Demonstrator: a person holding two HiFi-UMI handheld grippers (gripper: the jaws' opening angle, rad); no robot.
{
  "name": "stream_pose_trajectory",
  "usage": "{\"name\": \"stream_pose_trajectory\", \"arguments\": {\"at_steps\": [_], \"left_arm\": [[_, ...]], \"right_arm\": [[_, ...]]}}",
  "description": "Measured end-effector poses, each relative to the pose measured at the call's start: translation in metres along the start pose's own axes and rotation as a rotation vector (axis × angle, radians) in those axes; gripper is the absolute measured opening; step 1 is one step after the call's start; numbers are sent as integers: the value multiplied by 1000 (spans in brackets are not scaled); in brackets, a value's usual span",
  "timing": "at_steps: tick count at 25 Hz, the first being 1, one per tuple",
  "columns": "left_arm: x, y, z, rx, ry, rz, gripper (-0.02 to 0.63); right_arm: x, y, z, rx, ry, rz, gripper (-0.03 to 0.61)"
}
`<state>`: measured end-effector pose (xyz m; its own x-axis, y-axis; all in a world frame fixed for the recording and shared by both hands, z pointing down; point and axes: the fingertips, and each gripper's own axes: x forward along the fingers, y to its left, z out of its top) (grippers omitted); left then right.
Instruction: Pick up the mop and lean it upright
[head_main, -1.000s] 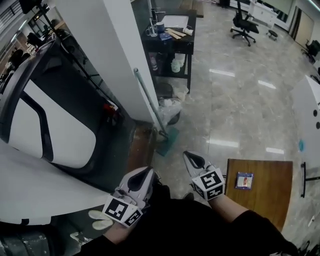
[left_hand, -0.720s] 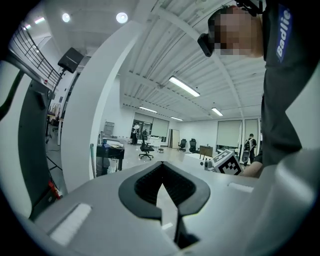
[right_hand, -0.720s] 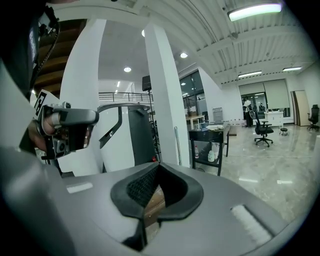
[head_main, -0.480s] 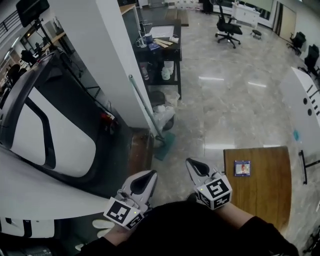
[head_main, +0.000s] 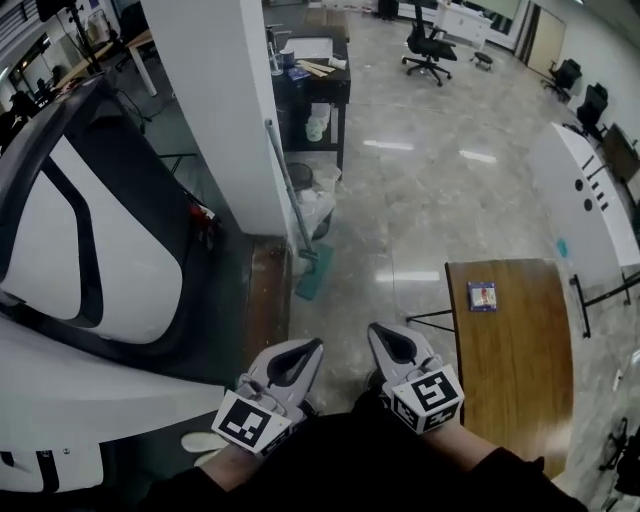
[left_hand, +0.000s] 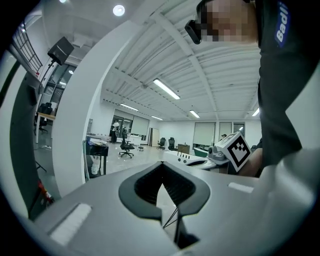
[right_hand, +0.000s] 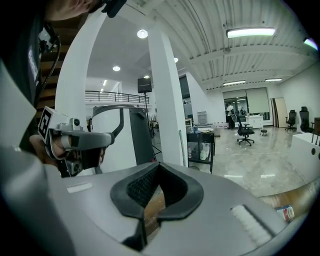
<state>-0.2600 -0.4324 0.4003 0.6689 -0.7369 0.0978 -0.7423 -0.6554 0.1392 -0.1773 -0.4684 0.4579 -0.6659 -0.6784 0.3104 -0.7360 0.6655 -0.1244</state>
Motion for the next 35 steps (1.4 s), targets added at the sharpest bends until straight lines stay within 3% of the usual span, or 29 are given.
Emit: {"name": "stream_pose_trajectory", "arguments": {"at_steps": [8,20,35], "left_arm": [[-9,-35,8,16,-39,-15,20],[2,-55,6,26,-10,78,20],[3,-66,3,31,21,96,20]], "right_arm": [[-30,30,4,-52,-13,61,3],[-57,7,2,-61,-50,104,2],[-67,2,0,-36,-54,104,3]]}}
